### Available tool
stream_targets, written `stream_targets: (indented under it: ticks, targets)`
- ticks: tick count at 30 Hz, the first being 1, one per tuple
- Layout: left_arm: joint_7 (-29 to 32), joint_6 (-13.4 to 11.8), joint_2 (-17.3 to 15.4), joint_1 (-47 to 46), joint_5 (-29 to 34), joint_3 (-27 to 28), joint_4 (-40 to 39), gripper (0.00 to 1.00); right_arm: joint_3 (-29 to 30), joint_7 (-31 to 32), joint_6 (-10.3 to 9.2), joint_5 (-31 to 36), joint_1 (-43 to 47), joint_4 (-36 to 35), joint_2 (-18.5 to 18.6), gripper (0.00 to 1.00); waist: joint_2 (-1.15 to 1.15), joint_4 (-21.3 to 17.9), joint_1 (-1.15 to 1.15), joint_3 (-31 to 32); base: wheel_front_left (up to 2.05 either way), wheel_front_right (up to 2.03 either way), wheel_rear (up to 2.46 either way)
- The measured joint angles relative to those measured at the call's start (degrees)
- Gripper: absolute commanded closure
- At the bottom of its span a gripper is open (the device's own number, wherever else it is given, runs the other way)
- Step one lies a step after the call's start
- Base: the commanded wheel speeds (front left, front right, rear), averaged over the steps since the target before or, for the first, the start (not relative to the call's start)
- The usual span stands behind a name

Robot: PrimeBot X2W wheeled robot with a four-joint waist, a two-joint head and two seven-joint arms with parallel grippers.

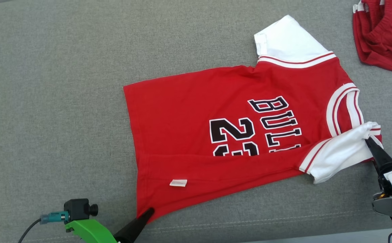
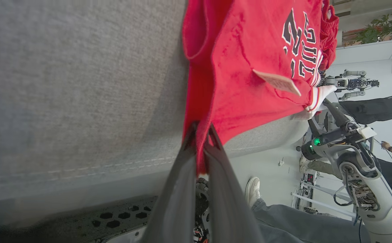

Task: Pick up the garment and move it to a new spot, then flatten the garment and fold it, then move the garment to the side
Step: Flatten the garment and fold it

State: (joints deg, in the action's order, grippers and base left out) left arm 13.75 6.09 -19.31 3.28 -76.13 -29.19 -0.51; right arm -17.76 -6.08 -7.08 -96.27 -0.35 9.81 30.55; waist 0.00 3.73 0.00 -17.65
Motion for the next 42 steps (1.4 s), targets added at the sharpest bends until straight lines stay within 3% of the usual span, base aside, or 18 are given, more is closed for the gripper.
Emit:
stream_targets:
  ticks: [1, 18, 26, 33, 37, 42]
  targets:
    - [-0.2, 0.0, 0.0, 0.0, 0.1, 0.0, 0.0, 0.0, 0.0, 0.0, -0.01, 0.0, 0.0, 0.0, 0.0, 0.0, 0.0, 0.0, 0.0, 0.2, 0.0, 0.0, 0.0]
    - [-3.8, -1.6, 1.8, 2.6, 2.7, 0.3, -1.6, 0.0, -0.1, -2.6, -0.14, 0.9, 2.4, -0.5, -0.1, 0.0, 0.0, -1.4, 0.0, 2.8, 0.0, 0.0, 0.0]
    - [-6.5, -3.7, -2.2, 2.6, 8.1, 2.5, -4.4, 0.0, 0.9, -6.1, -0.15, 10.3, 1.8, -4.0, 7.3, 0.0, 0.0, -1.6, 0.0, 2.9, 0.0, 0.0, 0.0]
    - [-6.0, -4.1, -5.0, -3.6, 10.0, 5.5, -11.1, 0.0, -0.2, -6.3, -0.15, 20.2, -5.8, -7.3, 14.4, 0.0, 0.0, -1.1, 0.0, 1.1, 0.0, 0.0, 0.0]
    - [-1.5, -4.2, -7.5, -11.5, 9.7, 6.4, -13.0, 0.0, -3.1, -0.6, -0.14, 24.1, -15.3, -9.8, 16.9, 0.0, 0.0, -0.7, 0.0, -1.3, 0.0, 0.0, 0.0]
    - [4.6, -5.2, -6.7, -18.6, 2.8, 6.9, -12.7, 0.0, -5.2, 6.3, -0.14, 28.6, -24.3, -7.8, 19.0, 0.0, 0.0, -0.1, 0.0, -4.5, 0.0, 0.0, 0.0]
